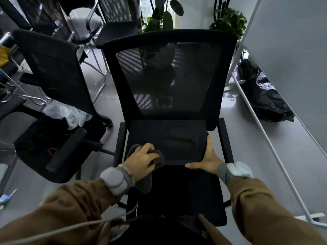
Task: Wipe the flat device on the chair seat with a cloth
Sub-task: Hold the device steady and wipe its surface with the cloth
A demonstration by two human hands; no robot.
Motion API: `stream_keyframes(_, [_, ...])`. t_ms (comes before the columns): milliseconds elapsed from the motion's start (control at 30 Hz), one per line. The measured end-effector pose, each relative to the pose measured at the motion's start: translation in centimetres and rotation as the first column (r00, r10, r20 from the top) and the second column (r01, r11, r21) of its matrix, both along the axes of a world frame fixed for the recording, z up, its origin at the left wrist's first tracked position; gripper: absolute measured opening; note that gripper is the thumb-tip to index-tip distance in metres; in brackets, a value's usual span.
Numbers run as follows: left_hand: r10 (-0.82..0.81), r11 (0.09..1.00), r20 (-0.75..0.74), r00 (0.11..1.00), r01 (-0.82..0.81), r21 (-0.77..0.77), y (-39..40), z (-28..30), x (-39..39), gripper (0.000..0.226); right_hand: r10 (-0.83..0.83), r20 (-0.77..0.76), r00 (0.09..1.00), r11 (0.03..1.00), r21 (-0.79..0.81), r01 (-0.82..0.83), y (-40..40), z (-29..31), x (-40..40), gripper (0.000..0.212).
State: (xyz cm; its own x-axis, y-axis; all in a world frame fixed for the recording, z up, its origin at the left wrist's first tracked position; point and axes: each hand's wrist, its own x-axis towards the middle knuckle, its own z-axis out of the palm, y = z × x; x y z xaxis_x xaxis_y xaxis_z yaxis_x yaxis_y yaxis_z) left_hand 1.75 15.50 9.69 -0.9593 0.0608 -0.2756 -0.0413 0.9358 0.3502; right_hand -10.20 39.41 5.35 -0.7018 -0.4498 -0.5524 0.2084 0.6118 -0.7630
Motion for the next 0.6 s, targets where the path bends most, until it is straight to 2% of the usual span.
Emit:
stream_keyframes(200, [0.112, 0.993, -0.031, 0.993, -0.113, -0.037, -0.7, -0.2, -3.9, 0.032, 0.009, -0.007, 1.000, 1.000, 0.002, -0.009, 0.0, -0.1, 0.0, 0.152])
stream_keyframes(600, [0.203, 0.960, -0.060, 0.977, -0.210, -0.187, -0.6, 1.1, -13.5, 0.025, 0.004, 0.011, 1.000, 1.000, -0.001, -0.004, 0.1, -0.4, -0.4, 0.160])
